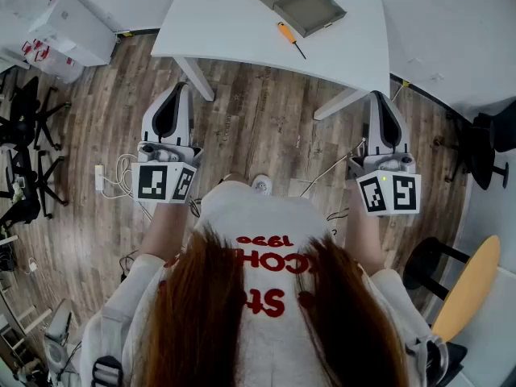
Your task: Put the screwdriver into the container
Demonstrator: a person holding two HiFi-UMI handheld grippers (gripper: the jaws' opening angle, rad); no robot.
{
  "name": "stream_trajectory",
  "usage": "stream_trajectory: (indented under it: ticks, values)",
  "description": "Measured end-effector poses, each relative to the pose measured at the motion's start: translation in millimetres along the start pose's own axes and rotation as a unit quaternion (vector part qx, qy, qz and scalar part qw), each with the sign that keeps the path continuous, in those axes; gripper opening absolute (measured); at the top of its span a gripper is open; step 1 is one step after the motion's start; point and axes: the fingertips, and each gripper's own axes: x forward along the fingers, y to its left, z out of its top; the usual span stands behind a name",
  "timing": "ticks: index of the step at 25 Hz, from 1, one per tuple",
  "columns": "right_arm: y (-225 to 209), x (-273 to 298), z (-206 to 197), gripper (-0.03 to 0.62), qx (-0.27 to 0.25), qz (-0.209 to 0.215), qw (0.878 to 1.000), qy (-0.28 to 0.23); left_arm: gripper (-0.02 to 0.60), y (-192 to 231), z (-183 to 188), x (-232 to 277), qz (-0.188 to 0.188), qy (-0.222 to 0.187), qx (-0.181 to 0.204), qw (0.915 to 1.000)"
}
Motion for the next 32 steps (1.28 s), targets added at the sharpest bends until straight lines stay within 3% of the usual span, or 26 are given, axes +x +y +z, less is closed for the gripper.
stream_trajectory:
  ticks: [15, 32]
  values:
    - [-4, 27, -6, 0.006, 0.033, 0.023, 0.999, -0.001, 0.006, -4, -6, 26, -0.001, 0.008, 0.008, 0.9999]
    - [-39, 166, -12, 0.006, 0.036, 0.0, 0.999, -0.004, 0.006, 72, -35, 174, -0.038, 0.004, -0.004, 0.9993]
